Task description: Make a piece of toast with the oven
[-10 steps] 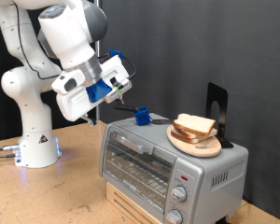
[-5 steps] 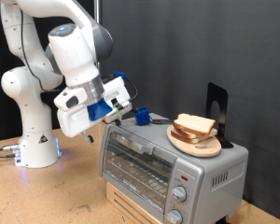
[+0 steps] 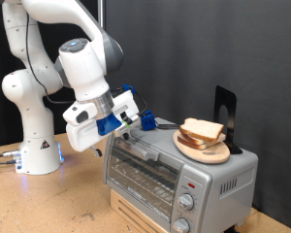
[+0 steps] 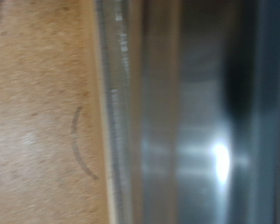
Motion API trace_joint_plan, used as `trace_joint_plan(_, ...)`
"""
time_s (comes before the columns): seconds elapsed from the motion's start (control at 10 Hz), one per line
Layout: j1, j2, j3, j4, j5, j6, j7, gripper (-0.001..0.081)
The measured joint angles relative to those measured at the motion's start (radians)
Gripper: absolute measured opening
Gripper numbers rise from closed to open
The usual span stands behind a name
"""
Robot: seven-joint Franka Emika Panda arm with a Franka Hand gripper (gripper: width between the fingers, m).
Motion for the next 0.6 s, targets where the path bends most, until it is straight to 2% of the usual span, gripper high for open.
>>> trace_joint_plan(0.3,-0.091,0.003,-0.015,-0.007,-0.116,0.01,0.025,0.0803)
trace_joint_plan(0.6,-0.147,0.058,-0.042,-0.009,-0.122,0.07,0.04,0.0803)
